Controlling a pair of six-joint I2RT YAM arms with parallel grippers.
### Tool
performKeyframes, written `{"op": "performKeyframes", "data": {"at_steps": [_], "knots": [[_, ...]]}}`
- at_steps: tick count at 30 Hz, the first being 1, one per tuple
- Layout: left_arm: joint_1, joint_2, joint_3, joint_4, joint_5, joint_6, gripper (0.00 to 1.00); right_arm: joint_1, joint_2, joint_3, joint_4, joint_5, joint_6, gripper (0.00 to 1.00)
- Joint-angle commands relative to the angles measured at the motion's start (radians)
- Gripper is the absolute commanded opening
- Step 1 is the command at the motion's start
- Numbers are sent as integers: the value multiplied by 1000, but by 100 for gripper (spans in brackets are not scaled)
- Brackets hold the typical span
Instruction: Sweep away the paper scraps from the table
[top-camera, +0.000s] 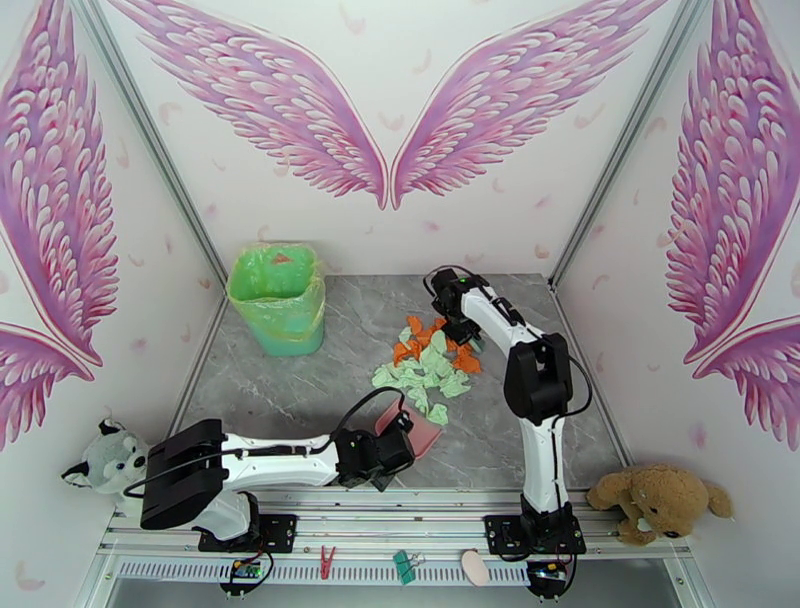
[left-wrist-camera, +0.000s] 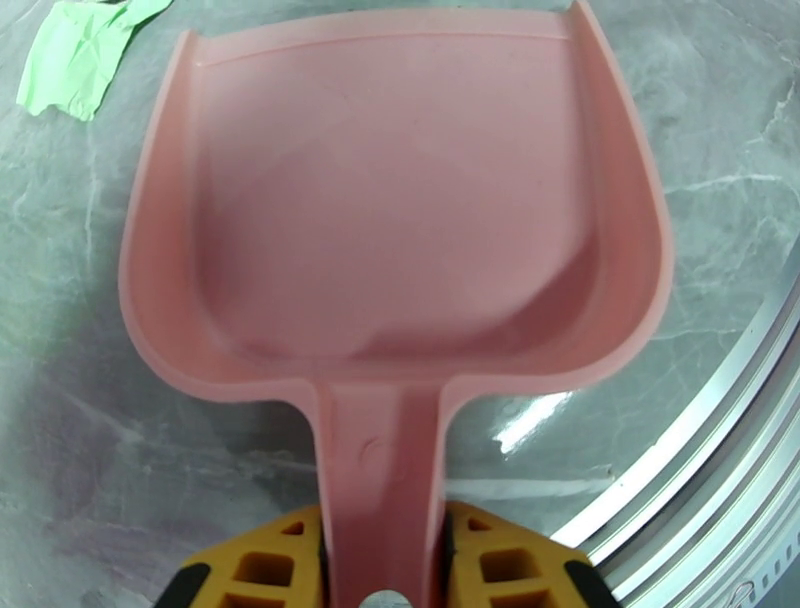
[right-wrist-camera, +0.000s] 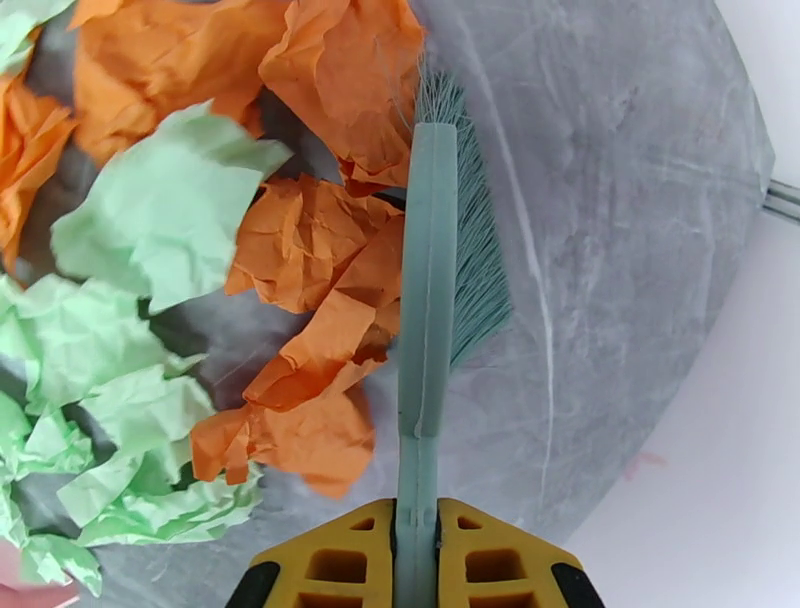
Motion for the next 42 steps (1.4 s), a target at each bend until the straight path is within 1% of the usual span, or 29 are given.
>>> {"op": "performKeyframes", "data": {"at_steps": [1,9,14,21,26,32,35,39,42], "knots": [[10,24,39,1,32,25,0,48,-44,-80,-48,-104,4,0],[30,46,50,33,43,38,0,155,-165,-228,-49,-171,53,0],[44,62,61,39,43,49,0,219,-219,-292,-66,-190,83,0],[77,71,73,56,47,68,0,301,-301,-327,-91,-213,123,0],[99,77,92,66,54,87,0,331,-352,-327,-108,-232,146,0],[112,85,112,77,40,100,0,335,-420,-315,-163,-202,178,0],[118,86,106,101,40,103,0,334,-472,-312,-185,-145,196,0],[120,86,72,176,24,115,0,331,-572,-312,-177,-80,225,0],[120,91,32,262,11,137,0,324,-666,-326,-128,-65,261,0]]}}
